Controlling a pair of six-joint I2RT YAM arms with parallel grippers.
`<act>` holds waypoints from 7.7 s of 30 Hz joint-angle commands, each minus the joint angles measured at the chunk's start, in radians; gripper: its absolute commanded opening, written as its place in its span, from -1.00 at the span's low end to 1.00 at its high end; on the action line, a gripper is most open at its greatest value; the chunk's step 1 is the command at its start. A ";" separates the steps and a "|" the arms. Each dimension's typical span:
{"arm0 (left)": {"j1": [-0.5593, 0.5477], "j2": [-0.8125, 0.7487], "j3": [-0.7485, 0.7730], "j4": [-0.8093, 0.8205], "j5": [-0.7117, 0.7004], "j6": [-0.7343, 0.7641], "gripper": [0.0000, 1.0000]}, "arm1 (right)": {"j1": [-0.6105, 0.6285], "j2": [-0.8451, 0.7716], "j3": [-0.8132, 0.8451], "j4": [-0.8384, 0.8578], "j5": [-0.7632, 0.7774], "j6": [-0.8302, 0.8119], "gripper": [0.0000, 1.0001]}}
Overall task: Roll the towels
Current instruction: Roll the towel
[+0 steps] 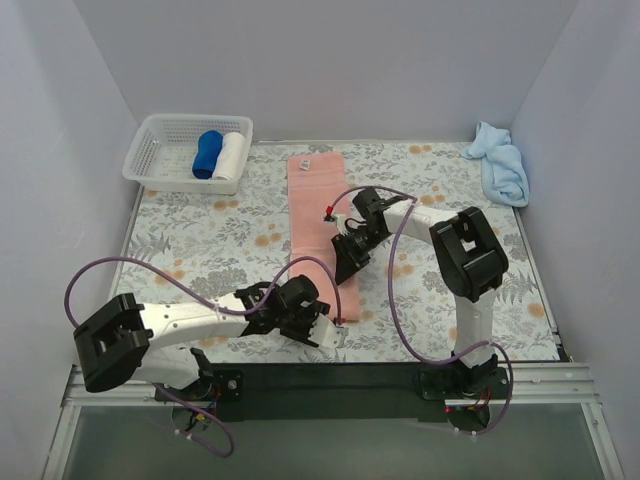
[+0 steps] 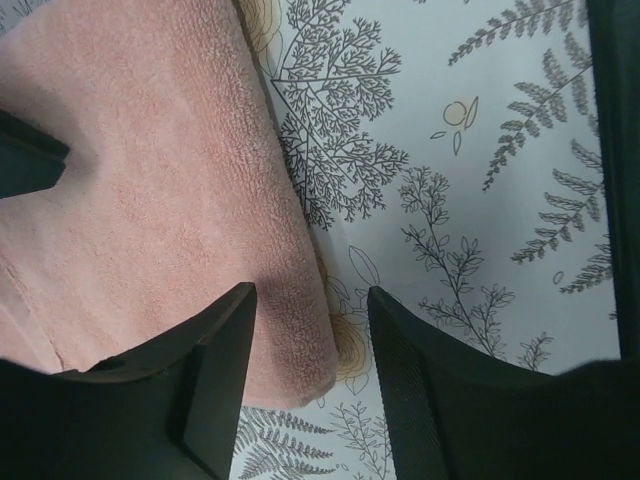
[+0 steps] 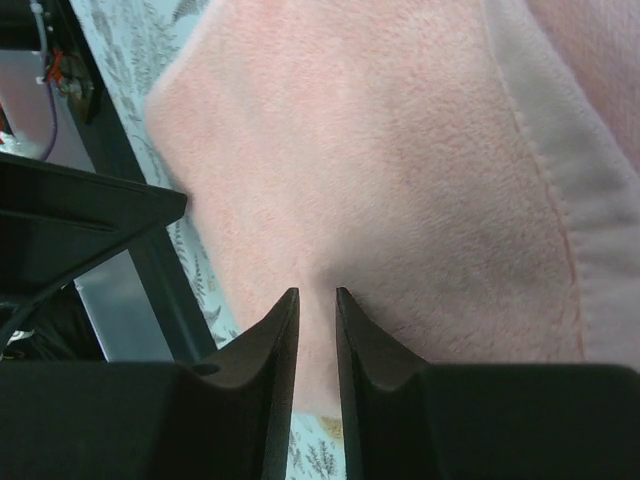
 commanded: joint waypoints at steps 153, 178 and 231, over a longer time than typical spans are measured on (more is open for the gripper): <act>0.481 0.845 0.659 -0.637 0.758 0.038 -0.70 | -0.039 -0.574 -0.223 -0.048 0.248 -0.272 0.25; 0.565 1.037 0.806 -0.734 0.778 0.110 -0.55 | 0.351 -0.338 -0.333 0.311 0.563 -0.270 -0.31; 0.119 -0.109 -0.116 0.242 0.022 0.219 0.39 | 0.091 0.333 0.111 -0.267 -0.174 -0.219 -0.97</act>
